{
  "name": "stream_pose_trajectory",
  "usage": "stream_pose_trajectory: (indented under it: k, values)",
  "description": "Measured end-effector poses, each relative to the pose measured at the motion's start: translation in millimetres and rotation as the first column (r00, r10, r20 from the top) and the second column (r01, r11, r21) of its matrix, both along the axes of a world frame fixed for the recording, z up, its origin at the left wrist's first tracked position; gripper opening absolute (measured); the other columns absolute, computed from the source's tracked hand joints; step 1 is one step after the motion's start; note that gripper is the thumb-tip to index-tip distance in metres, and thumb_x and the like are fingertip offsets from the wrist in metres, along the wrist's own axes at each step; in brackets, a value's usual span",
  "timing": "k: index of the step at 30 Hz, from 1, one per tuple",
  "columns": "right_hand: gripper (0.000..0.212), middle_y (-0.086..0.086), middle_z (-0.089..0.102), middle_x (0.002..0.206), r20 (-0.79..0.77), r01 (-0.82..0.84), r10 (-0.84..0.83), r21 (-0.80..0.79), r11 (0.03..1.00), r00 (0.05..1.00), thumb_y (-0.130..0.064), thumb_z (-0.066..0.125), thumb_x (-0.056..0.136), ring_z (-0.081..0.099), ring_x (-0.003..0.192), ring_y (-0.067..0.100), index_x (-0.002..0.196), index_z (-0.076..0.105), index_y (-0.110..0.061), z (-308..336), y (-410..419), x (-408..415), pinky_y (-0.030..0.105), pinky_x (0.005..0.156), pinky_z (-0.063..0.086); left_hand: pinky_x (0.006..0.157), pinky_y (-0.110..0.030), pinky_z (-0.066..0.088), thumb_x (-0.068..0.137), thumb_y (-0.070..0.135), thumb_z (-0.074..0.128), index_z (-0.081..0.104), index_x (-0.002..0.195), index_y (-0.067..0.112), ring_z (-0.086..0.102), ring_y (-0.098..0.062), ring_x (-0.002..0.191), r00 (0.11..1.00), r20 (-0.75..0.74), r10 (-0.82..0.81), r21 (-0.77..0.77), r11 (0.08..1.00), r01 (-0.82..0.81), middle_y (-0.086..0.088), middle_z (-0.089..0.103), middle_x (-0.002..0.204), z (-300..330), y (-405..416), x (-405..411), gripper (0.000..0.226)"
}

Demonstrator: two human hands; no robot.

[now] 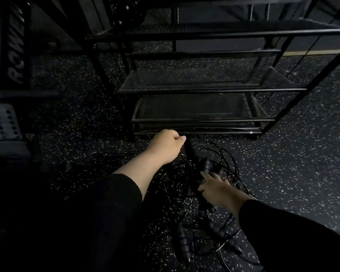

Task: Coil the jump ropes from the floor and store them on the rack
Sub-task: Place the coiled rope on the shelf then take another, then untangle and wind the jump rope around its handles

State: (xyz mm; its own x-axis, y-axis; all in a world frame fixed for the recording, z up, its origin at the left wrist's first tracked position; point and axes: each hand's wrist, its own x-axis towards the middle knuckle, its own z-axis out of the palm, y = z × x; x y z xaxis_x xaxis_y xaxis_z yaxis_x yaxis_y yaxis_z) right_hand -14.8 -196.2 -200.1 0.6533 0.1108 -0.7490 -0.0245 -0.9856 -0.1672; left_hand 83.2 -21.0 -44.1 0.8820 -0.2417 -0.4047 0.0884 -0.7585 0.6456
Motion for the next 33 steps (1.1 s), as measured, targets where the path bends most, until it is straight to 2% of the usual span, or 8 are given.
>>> stream_pose_trajectory:
  k: [8,14,17,20,23,25,29,33]
  values:
    - [0.038,0.007,0.027,0.154,0.146,0.047,-0.045,-0.009,0.999,0.988,-0.038,0.053,0.100,0.036,0.137,0.029,0.132,0.061,-0.017,-15,0,8,0.048,0.116,0.032,0.087,-0.046,0.058,0.103,0.035,0.053,0.071,0.091,0.012,0.070,-0.026,0.086,0.990,0.060,0.125,-0.002,0.992,-0.125,-0.005,0.073,0.088,-10,23,6,0.032]
    - [0.035,0.003,0.035,0.141,0.260,0.349,-0.445,0.343,0.872,0.857,-0.024,0.062,0.101,0.056,0.095,0.016,0.133,0.065,-0.010,5,-12,15,0.017,0.079,0.042,0.087,-0.044,0.057,0.103,0.036,0.052,0.070,0.093,0.013,0.069,-0.024,0.087,0.991,0.093,0.097,-0.007,0.995,-0.096,-0.003,0.072,0.090,-4,26,4,0.032]
    - [0.028,0.003,0.054,0.126,0.303,0.492,-0.669,0.488,0.721,0.679,-0.023,0.070,0.095,0.063,0.074,0.013,0.124,0.071,-0.021,17,-12,22,0.008,0.059,0.043,0.087,-0.044,0.058,0.103,0.037,0.053,0.070,0.094,0.014,0.070,-0.024,0.088,0.993,0.076,0.090,-0.031,0.996,-0.088,-0.002,0.072,0.091,-3,25,5,0.030]
    - [0.029,0.005,0.070,0.102,0.153,0.645,-0.833,0.565,0.515,0.532,-0.016,0.072,0.090,0.056,0.055,0.012,0.119,0.067,-0.022,28,-9,33,0.019,0.046,0.044,0.085,-0.042,0.058,0.103,0.038,0.054,0.071,0.095,0.018,0.071,-0.023,0.085,0.997,0.052,0.053,-0.030,0.998,-0.051,-0.001,0.073,0.089,-3,23,4,0.028]
    - [0.039,0.011,0.066,0.093,-0.199,0.702,-0.917,0.704,0.112,0.346,-0.005,0.064,0.092,0.055,0.055,0.017,0.126,0.053,-0.021,54,2,50,0.021,0.048,0.045,0.085,-0.039,0.057,0.103,0.040,0.053,0.071,0.103,0.017,0.073,-0.026,0.092,0.998,-0.053,-0.014,-0.049,0.999,0.011,-0.002,0.075,0.096,-2,21,3,0.029]
    - [0.053,0.015,0.063,0.098,-0.365,0.619,-0.867,0.780,-0.087,0.338,0.003,0.058,0.093,0.060,0.067,0.025,0.133,0.045,-0.029,76,8,63,0.031,0.058,0.051,0.086,-0.038,0.058,0.103,0.045,0.053,0.069,0.115,0.016,0.072,-0.026,0.102,0.978,-0.194,-0.073,-0.079,0.995,0.059,-0.006,0.074,0.108,-1,19,-1,0.035]
    - [0.061,0.016,0.057,0.099,-0.331,0.512,-0.843,0.855,-0.078,0.424,0.006,0.054,0.093,0.058,0.079,0.031,0.137,0.048,-0.035,135,14,83,0.033,0.053,0.054,0.105,-0.041,0.050,0.099,0.052,0.057,0.060,0.135,0.022,0.062,-0.017,0.119,0.944,-0.303,-0.131,-0.152,0.984,0.088,0.001,0.065,0.130,-2,15,-10,0.047]
    - [0.047,0.009,0.062,0.102,-0.481,0.406,-0.809,0.850,-0.335,0.338,0.003,0.064,0.095,0.067,0.098,0.026,0.135,0.056,-0.020,180,11,82,0.040,0.077,0.062,0.098,-0.034,0.045,0.104,0.043,0.051,0.066,0.113,0.024,0.063,-0.013,0.112,0.944,-0.321,-0.073,-0.311,0.950,-0.032,0.003,0.071,0.118,10,9,-20,0.026]
